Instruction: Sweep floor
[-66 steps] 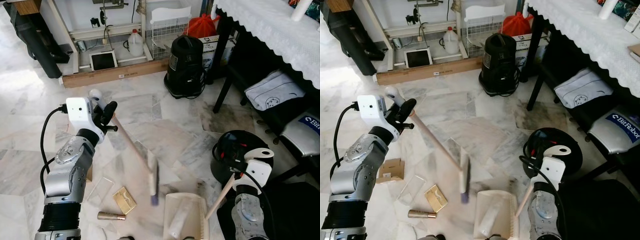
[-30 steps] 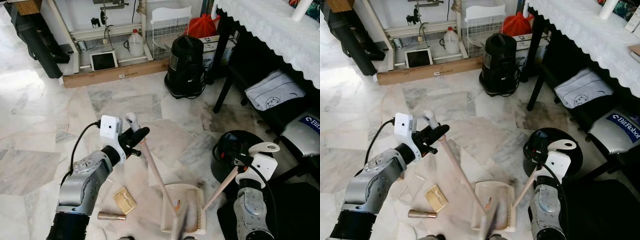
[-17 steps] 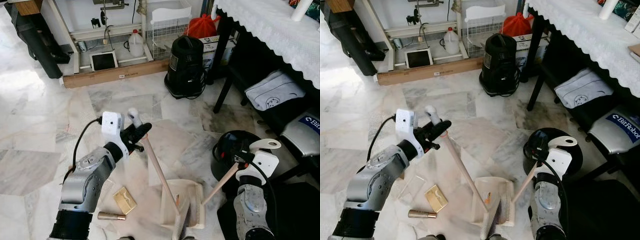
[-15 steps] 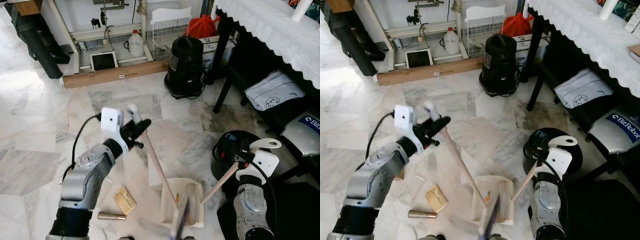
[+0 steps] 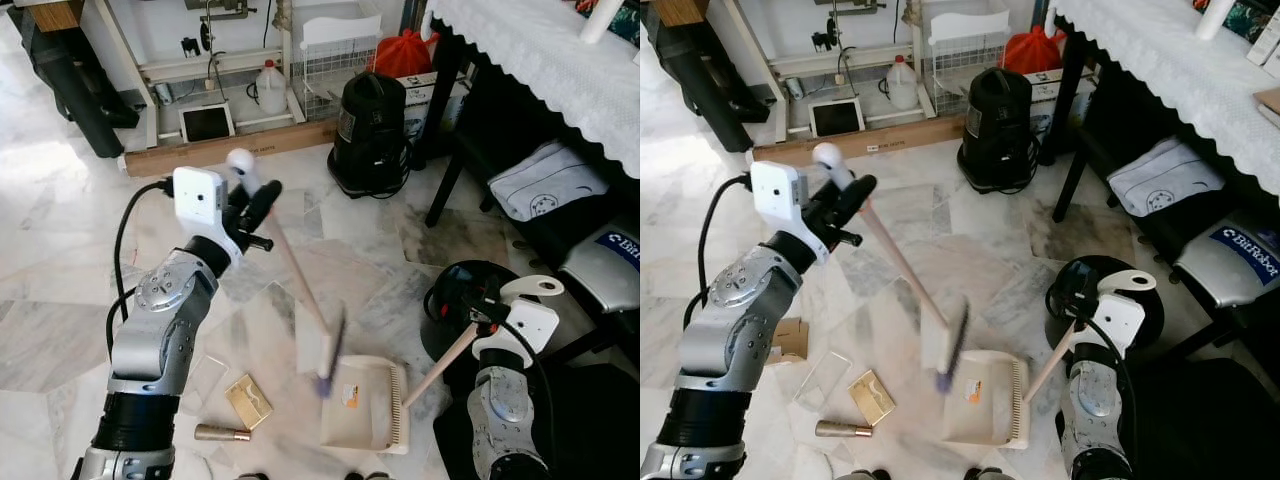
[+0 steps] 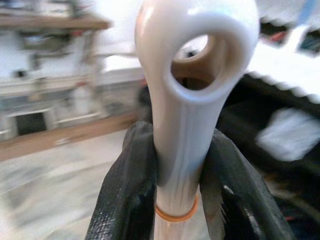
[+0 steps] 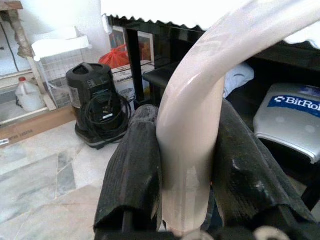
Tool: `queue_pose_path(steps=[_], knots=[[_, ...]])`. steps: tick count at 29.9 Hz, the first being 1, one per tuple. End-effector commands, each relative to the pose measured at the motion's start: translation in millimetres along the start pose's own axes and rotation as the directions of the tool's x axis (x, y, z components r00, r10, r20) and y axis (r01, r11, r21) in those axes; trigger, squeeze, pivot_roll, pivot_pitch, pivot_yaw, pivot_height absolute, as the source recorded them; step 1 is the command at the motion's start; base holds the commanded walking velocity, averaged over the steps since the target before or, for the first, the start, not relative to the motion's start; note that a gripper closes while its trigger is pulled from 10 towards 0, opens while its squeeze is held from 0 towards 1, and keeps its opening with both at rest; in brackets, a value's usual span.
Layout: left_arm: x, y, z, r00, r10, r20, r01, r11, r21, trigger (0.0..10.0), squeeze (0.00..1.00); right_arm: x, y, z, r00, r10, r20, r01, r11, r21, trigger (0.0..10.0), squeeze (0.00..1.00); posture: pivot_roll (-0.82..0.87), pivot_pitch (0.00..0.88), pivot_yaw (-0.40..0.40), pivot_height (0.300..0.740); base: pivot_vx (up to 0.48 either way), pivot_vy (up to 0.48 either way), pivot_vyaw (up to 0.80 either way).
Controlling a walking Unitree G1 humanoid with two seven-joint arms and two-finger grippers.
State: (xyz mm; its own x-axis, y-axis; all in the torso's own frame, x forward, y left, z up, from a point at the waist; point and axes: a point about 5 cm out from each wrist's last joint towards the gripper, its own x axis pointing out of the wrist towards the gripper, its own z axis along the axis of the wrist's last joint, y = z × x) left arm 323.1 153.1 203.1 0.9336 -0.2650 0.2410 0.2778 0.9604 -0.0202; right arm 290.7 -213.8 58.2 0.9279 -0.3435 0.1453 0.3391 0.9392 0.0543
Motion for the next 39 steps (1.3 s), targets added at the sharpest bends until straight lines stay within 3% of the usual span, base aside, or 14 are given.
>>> queue_pose_path(steps=[1, 5, 13, 25, 34, 39], knots=[[-5.8, 6.3, -8.0, 0.998, 0.064, -0.001, -0.064, 0.998, 0.025, 10.0, 0.00, 2.1, 2.2, 8.1, 0.999, 0.005, 0.047, -0.006, 1.000, 0.016, 10.0, 0.00, 0.10, 0.138, -0.021, 0.740, 0.000, 0.000, 0.00], [-8.1, 6.3, -19.4, 0.997, 0.082, -0.009, -0.080, 0.990, 0.113, 10.0, 0.00, 7.0, 1.8, 19.1, 0.995, -0.007, 0.095, 0.001, 0.998, 0.062, 10.0, 0.00, 0.09, 0.121, -0.020, 0.740, 0.000, 0.000, 0.00], [-8.9, 3.4, -38.9, 0.996, 0.093, 0.007, -0.093, 0.984, 0.153, 10.0, 0.00, 13.2, 9.2, 40.3, 0.984, -0.017, 0.176, -0.006, 0.992, 0.127, 10.0, 0.00, 0.09, 0.070, -0.034, 0.740, 0.000, 0.000, 0.00], [6.5, 16.3, -41.2, 0.991, 0.123, 0.056, -0.132, 0.973, 0.189, 10.0, 0.00, 8.8, 15.9, 35.1, 0.993, 0.004, 0.120, -0.023, 0.988, 0.150, 10.0, 0.00, 0.06, 0.000, -0.002, 0.740, 0.000, 0.000, 0.00], [0.5, 26.7, -57.1, 0.985, 0.169, 0.029, -0.172, 0.969, 0.178, 10.0, 0.00, 7.1, 19.4, 32.3, 0.994, 0.042, 0.100, -0.055, 0.990, 0.132, 10.0, 0.00, 0.06, 0.000, -0.006, 0.740, 0.000, 0.000, 0.00], [-2.7, 23.2, -63.5, 0.985, 0.171, 0.027, -0.173, 0.969, 0.175, 10.0, 0.00, 6.4, 19.3, 31.4, 0.994, 0.053, 0.093, -0.064, 0.991, 0.119, 10.0, 0.00, 0.06, 0.000, -0.017, 0.740, 0.000, 0.000, 0.00]])
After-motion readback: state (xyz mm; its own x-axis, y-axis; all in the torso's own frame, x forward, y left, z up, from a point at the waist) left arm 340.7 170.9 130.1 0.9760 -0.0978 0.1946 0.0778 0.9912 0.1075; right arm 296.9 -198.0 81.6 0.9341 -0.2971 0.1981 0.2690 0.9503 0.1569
